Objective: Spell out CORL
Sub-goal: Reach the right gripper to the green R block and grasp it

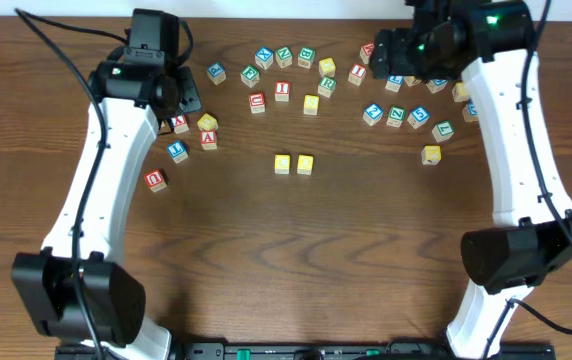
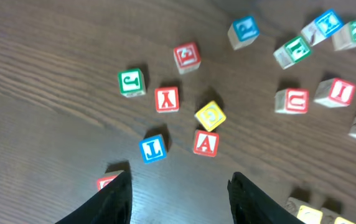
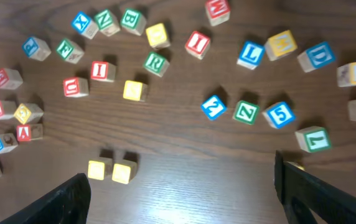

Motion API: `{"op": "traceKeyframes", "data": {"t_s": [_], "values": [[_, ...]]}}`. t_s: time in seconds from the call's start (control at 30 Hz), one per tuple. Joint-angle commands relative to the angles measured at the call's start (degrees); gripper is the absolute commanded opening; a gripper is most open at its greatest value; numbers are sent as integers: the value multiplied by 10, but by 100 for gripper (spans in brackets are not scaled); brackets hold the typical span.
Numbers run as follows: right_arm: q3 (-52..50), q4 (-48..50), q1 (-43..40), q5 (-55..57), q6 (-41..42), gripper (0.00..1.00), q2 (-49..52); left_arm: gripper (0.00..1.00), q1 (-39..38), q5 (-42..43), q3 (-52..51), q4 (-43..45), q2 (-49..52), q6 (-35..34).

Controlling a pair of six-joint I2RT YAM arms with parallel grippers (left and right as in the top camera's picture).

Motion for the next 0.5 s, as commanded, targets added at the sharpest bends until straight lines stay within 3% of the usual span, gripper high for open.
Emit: {"op": "traceKeyframes", "data": {"t_s": [0.0, 0.23, 0.47], "values": [[11, -5, 8, 3, 11, 91, 30, 50, 2, 0, 2, -9, 16, -7], [10, -7, 9, -4, 12, 91, 66, 50, 2, 27, 2, -16, 19, -7], [10, 82, 24, -21, 76, 85, 108, 50, 2, 29, 2, -16, 19, -26]]}}
